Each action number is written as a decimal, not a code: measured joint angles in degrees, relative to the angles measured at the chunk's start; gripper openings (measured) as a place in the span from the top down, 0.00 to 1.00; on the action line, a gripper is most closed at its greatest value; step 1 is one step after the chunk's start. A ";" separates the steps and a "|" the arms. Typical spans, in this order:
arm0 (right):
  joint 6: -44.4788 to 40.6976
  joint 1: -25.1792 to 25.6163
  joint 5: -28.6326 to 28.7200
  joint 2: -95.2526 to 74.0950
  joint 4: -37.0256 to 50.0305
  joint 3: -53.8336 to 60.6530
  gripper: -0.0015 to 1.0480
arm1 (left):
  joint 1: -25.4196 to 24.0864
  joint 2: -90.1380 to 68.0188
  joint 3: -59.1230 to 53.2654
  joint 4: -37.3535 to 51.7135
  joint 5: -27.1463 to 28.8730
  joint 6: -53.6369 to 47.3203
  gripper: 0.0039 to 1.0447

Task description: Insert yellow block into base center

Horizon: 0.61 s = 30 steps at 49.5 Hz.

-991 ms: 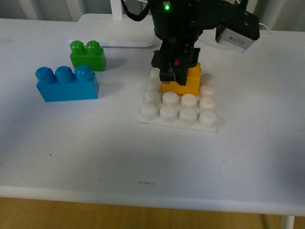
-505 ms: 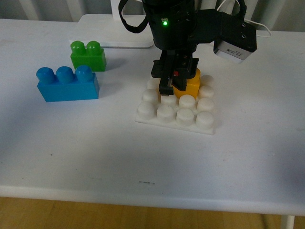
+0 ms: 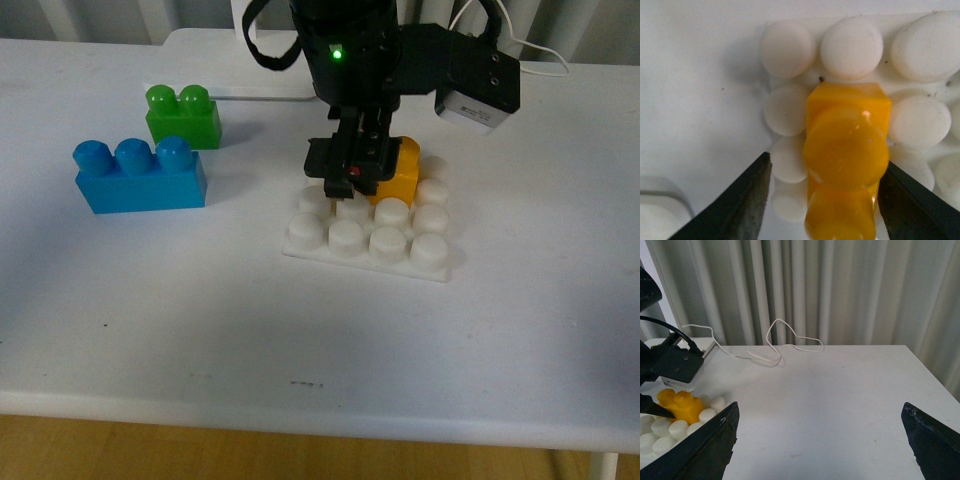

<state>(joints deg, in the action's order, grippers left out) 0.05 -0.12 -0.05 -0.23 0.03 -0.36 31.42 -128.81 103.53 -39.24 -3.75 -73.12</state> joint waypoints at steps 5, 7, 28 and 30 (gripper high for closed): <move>0.02 0.00 0.00 0.00 0.00 0.00 0.09 | -0.09 1.86 -0.11 1.62 0.44 -0.07 0.27; 0.02 0.00 0.02 0.00 0.00 0.00 0.09 | -0.09 3.08 -0.35 2.45 0.85 -0.09 0.22; 0.02 0.00 0.00 0.00 0.00 0.00 0.09 | 0.96 37.38 -35.91 40.92 10.99 5.86 0.06; 0.02 0.00 0.00 0.00 0.00 0.00 0.09 | 0.83 41.16 -41.09 45.70 13.07 7.67 0.06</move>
<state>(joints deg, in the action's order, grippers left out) 0.08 -0.12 -0.05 -0.23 0.03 -0.36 32.25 -87.66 62.43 6.46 9.32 -65.45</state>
